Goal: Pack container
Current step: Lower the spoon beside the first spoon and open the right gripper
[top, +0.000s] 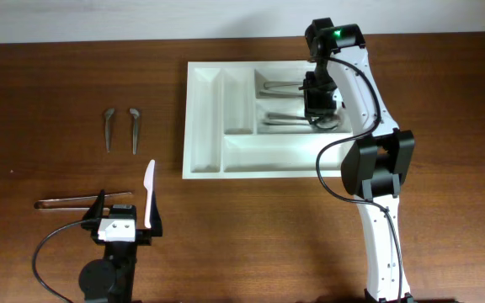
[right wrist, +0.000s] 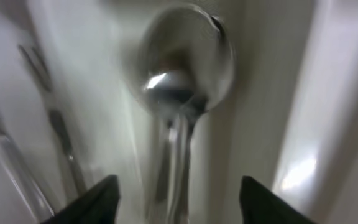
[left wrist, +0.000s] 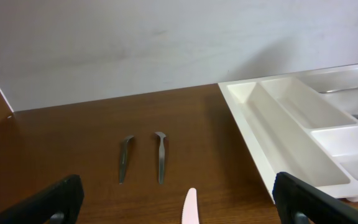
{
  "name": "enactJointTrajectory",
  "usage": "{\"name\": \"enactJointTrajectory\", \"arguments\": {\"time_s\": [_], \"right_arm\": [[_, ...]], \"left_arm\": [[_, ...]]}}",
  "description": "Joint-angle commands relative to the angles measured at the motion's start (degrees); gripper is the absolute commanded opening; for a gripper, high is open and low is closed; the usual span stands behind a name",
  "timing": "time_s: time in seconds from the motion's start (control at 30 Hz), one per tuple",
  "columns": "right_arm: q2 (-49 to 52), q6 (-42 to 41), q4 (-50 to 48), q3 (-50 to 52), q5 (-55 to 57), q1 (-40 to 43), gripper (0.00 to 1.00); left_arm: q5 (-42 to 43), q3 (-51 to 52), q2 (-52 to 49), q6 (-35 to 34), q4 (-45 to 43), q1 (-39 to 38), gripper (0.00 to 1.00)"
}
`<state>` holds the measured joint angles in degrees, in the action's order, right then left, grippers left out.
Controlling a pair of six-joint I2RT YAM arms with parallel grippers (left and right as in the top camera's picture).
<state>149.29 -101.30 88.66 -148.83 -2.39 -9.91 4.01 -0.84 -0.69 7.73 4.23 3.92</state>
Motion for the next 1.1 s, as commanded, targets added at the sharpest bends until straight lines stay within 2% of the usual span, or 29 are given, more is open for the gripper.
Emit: {"name": "enactJointTrajectory", "arguments": {"time_s": [0.0, 0.17, 0.27, 0.33, 0.4, 0.43, 0.53, 0.63, 0.73, 0.9, 0.93, 1.07], "right_arm": [[-0.85, 9.4, -2.67, 0.26, 3.15, -0.39, 0.67], [-0.87, 26.86, -7.8, -3.78, 3.19, 1.14, 0.74], [-0.87, 33.14, -8.15, -9.14, 3.89, 2.8, 0.75], [-0.87, 37.83, -8.09, -14.12, 6.29, 4.31, 0.81], [-0.87, 46.12, -8.07, -19.43, 8.31, 6.12, 0.88], [-0.87, 50.75, -7.98, -21.84, 8.48, 7.02, 0.97], [-0.9, 68.46, -4.9, -31.02, 8.0, 10.29, 0.98], [-4.39, 80.72, -2.86, -31.19, 7.1, 13.64, 0.99], [-7.76, 87.78, -0.07, -31.19, 7.13, 17.03, 0.99], [-11.63, 92.8, 8.7, -31.15, 7.1, 22.53, 0.99], [-12.46, 95.91, 8.7, -30.67, 3.43, 23.93, 0.99], [-13.97, 97.5, 8.7, -30.62, -0.35, 26.36, 0.99]], "left_arm": [[-0.42, 0.31, 0.35, 0.57, 0.09, -0.11, 0.99], [-0.44, 0.31, 0.35, 0.57, 0.07, -0.11, 0.99], [-0.42, 0.31, 0.35, 0.57, 0.07, -0.11, 0.99], [-0.42, 0.31, 0.35, 0.57, 0.07, -0.11, 0.99], [-0.42, 0.31, 0.35, 0.57, 0.07, -0.11, 0.99], [-0.42, 0.31, 0.35, 0.57, 0.07, -0.11, 0.99], [-0.42, 0.31, 0.35, 0.57, 0.07, -0.11, 0.99], [-0.42, 0.31, 0.35, 0.57, 0.07, -0.11, 0.99], [-0.42, 0.31, 0.35, 0.57, 0.07, -0.11, 0.99], [-0.42, 0.31, 0.35, 0.57, 0.07, -0.11, 0.99], [-0.42, 0.31, 0.35, 0.57, 0.07, -0.11, 0.99], [-0.42, 0.31, 0.35, 0.57, 0.07, -0.11, 0.99]]}}
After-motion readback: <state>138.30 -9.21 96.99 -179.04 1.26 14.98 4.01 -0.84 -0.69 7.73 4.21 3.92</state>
